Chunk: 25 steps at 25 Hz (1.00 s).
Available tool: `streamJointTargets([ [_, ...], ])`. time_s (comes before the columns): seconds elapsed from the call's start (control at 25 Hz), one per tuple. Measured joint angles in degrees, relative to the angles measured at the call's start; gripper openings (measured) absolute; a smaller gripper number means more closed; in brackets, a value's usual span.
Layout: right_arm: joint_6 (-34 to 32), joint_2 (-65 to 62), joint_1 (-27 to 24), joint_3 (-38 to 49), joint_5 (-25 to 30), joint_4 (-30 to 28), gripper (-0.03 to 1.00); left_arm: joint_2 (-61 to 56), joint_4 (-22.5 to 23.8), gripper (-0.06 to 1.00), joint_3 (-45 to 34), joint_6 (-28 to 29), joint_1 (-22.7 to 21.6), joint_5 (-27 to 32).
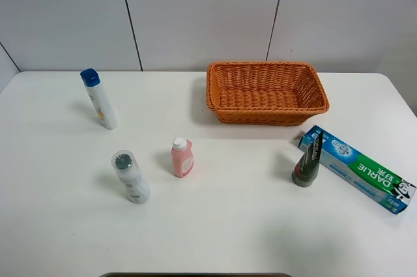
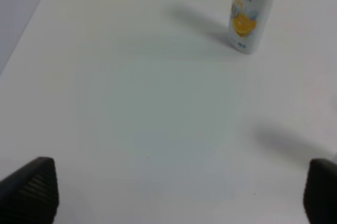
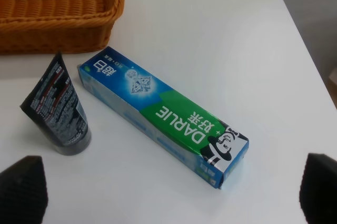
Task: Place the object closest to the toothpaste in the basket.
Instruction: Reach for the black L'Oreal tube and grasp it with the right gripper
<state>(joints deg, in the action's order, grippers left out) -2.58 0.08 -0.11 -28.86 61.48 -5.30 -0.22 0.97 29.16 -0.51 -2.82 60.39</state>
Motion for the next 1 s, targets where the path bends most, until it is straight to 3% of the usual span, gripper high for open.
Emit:
streamJointTargets([
  [0.56, -9.4, 22.3, 0.0, -12.8, -1.1, 3.1, 0.99, 0.0, 0.0, 0.94, 0.0, 0.0, 0.0, 0.0],
  [1.0, -15.2, 41.7, 0.0, -15.5, -3.2, 8.4, 0.99, 0.0, 0.0, 0.94, 0.0, 0.0, 0.0, 0.0],
])
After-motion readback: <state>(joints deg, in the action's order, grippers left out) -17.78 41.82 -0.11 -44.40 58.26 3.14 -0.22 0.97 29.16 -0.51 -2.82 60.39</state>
